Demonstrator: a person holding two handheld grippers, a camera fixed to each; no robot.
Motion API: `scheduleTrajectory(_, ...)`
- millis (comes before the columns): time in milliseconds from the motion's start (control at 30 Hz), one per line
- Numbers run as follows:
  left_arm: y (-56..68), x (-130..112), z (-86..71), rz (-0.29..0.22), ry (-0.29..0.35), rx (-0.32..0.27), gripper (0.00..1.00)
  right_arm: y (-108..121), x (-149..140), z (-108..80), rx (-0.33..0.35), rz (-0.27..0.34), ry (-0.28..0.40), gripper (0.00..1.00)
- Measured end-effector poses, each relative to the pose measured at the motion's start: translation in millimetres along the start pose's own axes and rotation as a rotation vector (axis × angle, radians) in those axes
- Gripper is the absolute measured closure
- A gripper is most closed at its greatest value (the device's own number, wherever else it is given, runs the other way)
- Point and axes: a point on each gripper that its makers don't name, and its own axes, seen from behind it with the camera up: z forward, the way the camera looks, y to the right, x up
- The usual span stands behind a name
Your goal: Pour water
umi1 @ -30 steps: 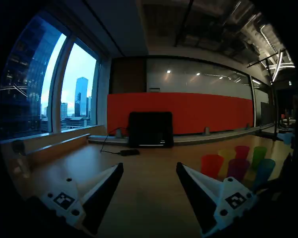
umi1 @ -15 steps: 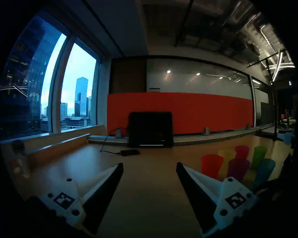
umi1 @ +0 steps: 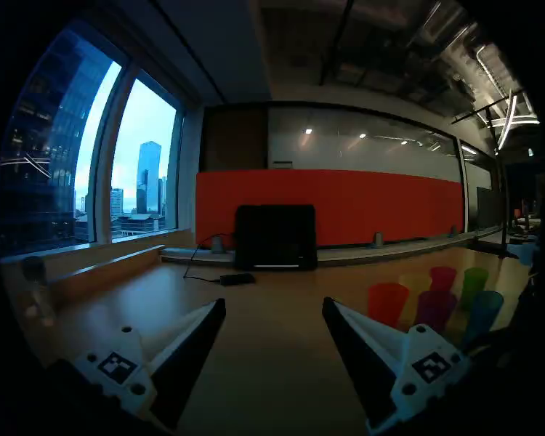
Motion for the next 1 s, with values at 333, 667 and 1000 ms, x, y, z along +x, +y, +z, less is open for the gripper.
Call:
scheduleTrajectory(333, 0.2, 0.0, 0.6, 0.0, 0.0, 0.0, 0.01, 0.4, 0.5, -0.1, 0.0, 0.0, 0.0, 0.01)
scheduleTrajectory(667, 1.1, -0.5, 0.9, 0.001, -0.001, -0.006, 0.01, -0.3, 0.4, -0.4, 0.002, -0.001, 0.0, 0.01)
scheduleTrajectory(1000, -0.5, 0.7, 1.2, -0.014, -0.019, 0.002, 0.01, -0.3, -0.2, 2.2, 0.017, -0.006, -0.015, 0.01)
